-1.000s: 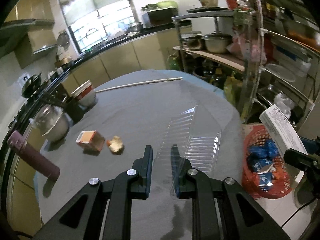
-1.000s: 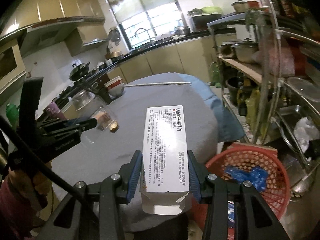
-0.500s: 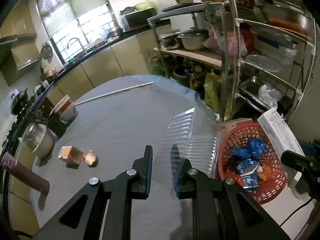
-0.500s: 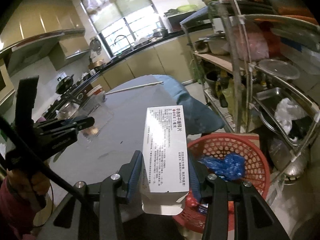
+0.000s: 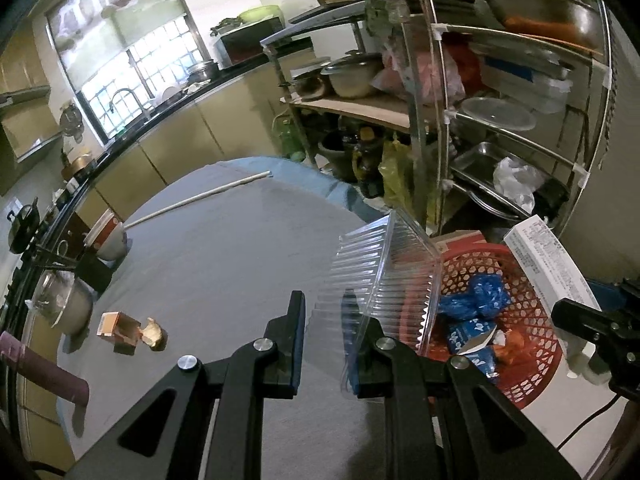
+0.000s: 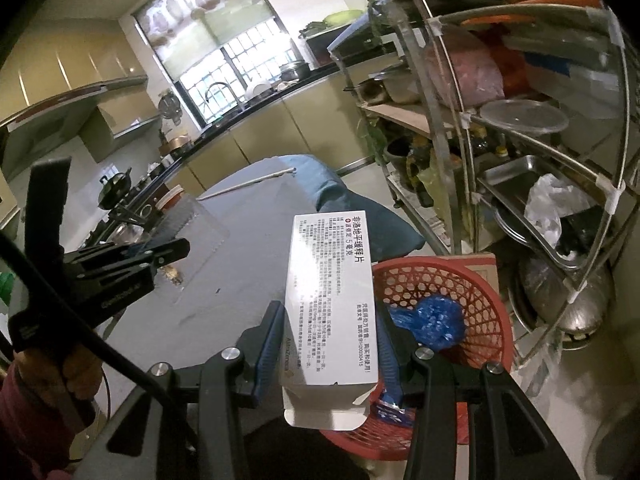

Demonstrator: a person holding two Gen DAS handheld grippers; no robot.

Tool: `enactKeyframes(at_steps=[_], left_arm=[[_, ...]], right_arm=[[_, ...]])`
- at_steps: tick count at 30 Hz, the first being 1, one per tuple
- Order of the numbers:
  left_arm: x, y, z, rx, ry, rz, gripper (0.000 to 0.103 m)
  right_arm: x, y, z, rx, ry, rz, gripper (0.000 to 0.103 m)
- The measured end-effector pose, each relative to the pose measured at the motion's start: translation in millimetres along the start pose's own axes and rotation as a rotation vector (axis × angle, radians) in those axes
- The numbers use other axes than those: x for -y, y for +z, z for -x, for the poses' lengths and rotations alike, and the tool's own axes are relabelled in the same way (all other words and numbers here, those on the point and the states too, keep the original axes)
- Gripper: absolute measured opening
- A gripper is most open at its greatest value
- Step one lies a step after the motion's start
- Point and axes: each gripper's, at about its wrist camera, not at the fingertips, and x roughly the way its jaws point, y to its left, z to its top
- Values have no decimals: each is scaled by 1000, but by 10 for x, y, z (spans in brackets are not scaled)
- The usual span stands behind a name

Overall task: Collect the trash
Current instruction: 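Carry the clear tray and white box with both tools over the red basket, then open both tools to drop the tray and box into the red basket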

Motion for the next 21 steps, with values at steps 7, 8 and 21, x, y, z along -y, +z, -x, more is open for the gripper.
enactKeyframes(at_steps=[7, 8, 21], left_arm=[[120, 32, -38, -10, -36, -15, 19], [146, 35, -46, -12, -43, -17, 19], [495, -103, -416, -149, -352, 23, 19]], right_arm=[[163, -7, 1, -4, -18, -47, 47], [183, -10, 6, -4, -22, -52, 47], [710, -128, -140, -72, -78, -235, 47]])
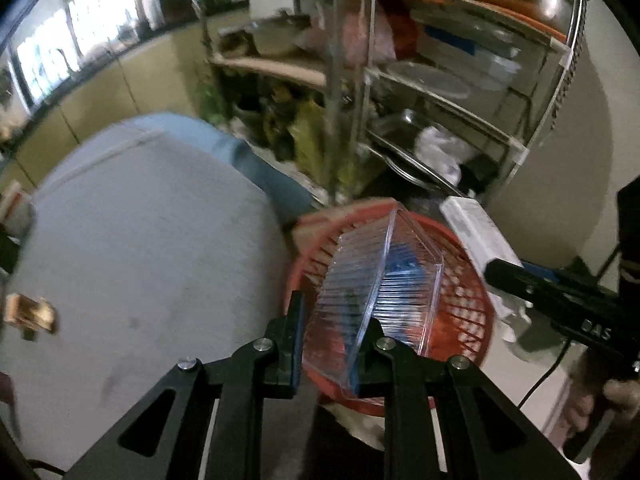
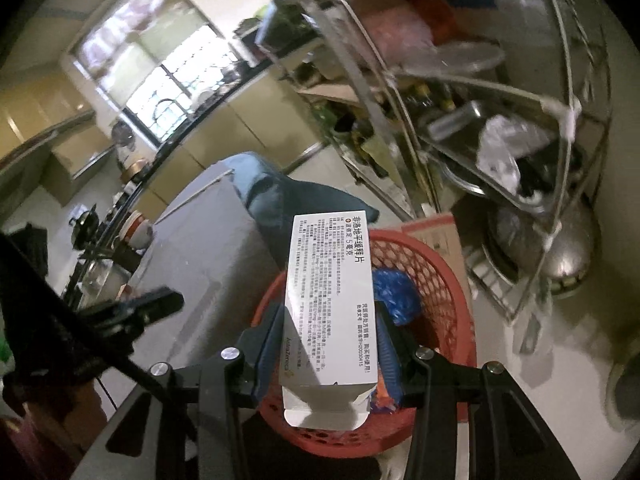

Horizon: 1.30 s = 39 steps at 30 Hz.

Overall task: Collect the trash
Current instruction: 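Open both tools to drop the tray and box into the red basket, then move the right tool toward the orange peel while the left approaches the orange-and-white box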

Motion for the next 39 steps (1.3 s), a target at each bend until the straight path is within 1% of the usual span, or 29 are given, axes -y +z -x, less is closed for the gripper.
enactKeyframes(at_steps=[3, 4, 5, 6, 7, 9, 10, 11, 13, 16, 19, 22, 26, 27, 30, 31, 32, 35, 37, 39], left_arm=[[43, -26, -117, -36, -62, 10, 21], [61, -32, -146, -46, -77, 9, 21], [71, -33, -171, -56, -82, 6, 23], [78, -41, -187, -62, -82, 2, 26], [78, -51, -189, -61, -77, -5, 29], [49, -71, -158, -57, -56, -14, 50], [18, -81, -121, -47, -46, -14, 52], [-22, -92, -59, -23, -37, -12, 52], [-112, -94, 28, -4, -20, -7, 53], [-297, -110, 147, 21, -5, 32, 55], [-485, -211, 267, 36, 23, 67, 57], [-756, -436, 457, 66, 89, 110, 58], [-1276, -887, 779, 90, 227, 211, 59], [-1427, -1028, 879, 96, 274, 242, 60], [-1810, -1384, 1127, 101, 396, 327, 62], [-1888, -1455, 1181, 98, 418, 349, 63], [-2053, -1597, 1280, 91, 456, 390, 63], [-2356, -1844, 1496, 88, 557, 461, 63], [-2515, -1975, 1630, 97, 607, 501, 63], [-2655, -2052, 1713, 107, 635, 528, 66]], right_arm=[[77, -28, -96, -35, 19, -45, 48], [95, -42, -118, -48, 28, -62, 49], [112, -46, -150, -62, 32, -82, 51], [131, -51, -173, -69, 26, -97, 56], [152, -48, -180, -71, 23, -115, 60], [177, -35, -159, -63, 38, -133, 60], [183, -24, -131, -50, 37, -135, 60], [179, -13, -103, -36, 33, -131, 60], [129, 20, -49, -12, 31, -118, 60], [3, 41, -6, -1, 34, -99, 60], [-178, 36, 0, 0, 39, -50, 60], [-423, 24, -27, -10, 59, 6, 60], [-764, 49, -148, -39, 94, 72, 60], [-886, 58, -201, -53, 108, 93, 60], [-1307, 63, -366, -86, 146, 171, 60], [-1474, 58, -421, -93, 164, 201, 60], [-1603, 44, -462, -100, 181, 222, 60], [-2074, -16, -635, -134, 233, 298, 60], [-2402, -66, -761, -156, 257, 357, 60], [-2680, -107, -892, -182, 278, 406, 60]])
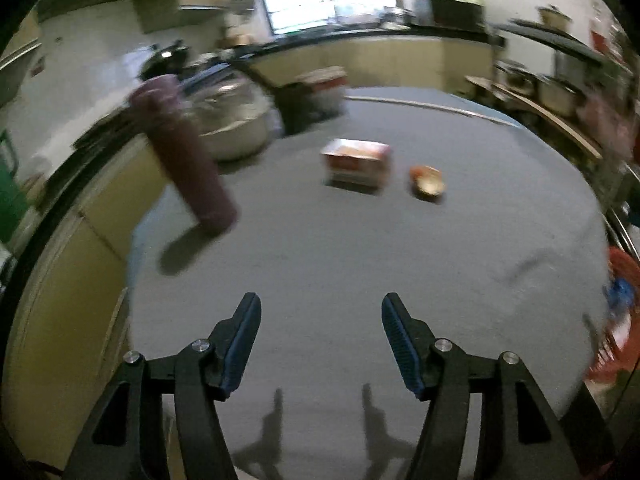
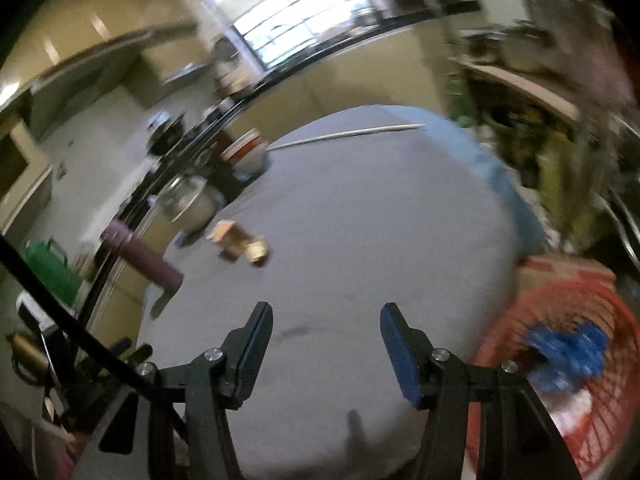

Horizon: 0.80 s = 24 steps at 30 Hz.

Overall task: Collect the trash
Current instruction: 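Move the right tool toward the orange peel while the left approaches the orange-and-white box, then grasp the orange peel with the right tool while the left grasps the orange-and-white box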

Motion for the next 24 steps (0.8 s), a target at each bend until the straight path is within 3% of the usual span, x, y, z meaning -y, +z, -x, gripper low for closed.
enactKeyframes(at_steps=[4, 11, 15, 20, 24], left_arm=[[-296, 177, -67, 22, 19, 60, 69], [-577, 588, -422, -70, -135, 206, 70], [-575, 855, -687, -117, -155, 261, 70], [-552, 1208, -1121, -198, -181, 322, 71], [-437, 1486, -1408, -238, -193, 356, 71]], right_arm=[[-398, 219, -459, -46, 22, 103, 60], [-771, 521, -1465, -177, 61, 183, 60], [-870, 586, -2047, -238, 38, 201, 64], [-940, 629, -2487, -269, -28, 222, 64], [-891, 635, -2588, -264, -41, 197, 64]])
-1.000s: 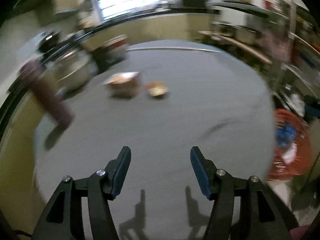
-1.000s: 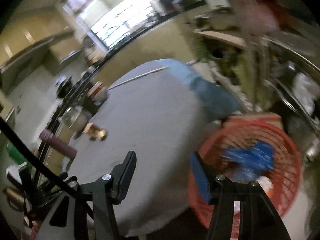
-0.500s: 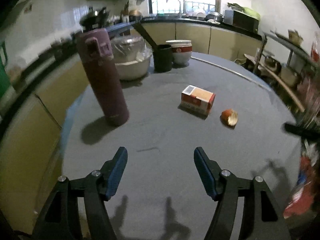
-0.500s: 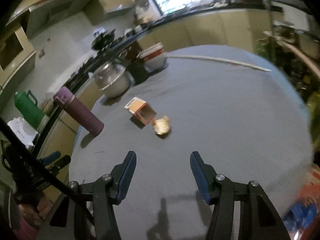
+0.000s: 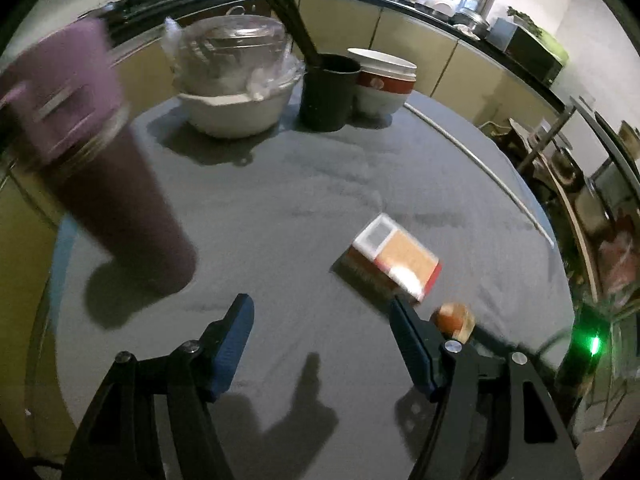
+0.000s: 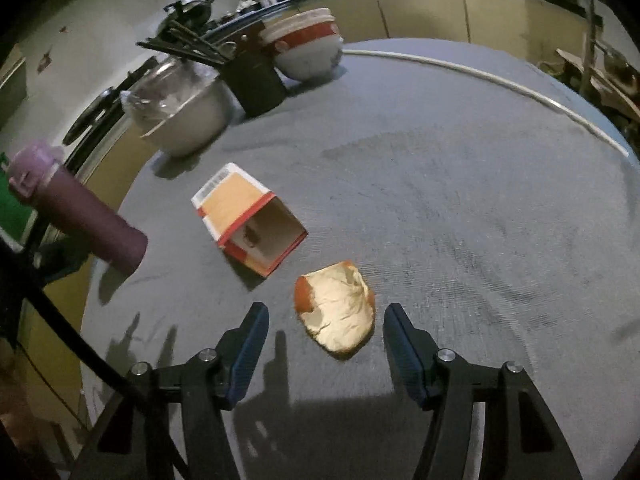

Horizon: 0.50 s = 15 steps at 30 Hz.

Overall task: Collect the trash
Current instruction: 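Grasp the orange peel with the right tool while the left grasps the orange-and-white box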

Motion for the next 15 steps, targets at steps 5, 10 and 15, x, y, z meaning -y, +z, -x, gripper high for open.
enactKeyframes(at_steps=[5, 10, 15], left_arm=[[288, 249, -275, -50, 16, -1, 71], [477, 415, -602, -127, 104, 58, 71], [602, 462, -889, -205, 183, 109, 71]], right_arm=[[-30, -62, 8, 36, 4, 68, 40], [30, -157, 154, 71, 20, 74, 35], [195, -286, 364, 96, 61, 32, 35]])
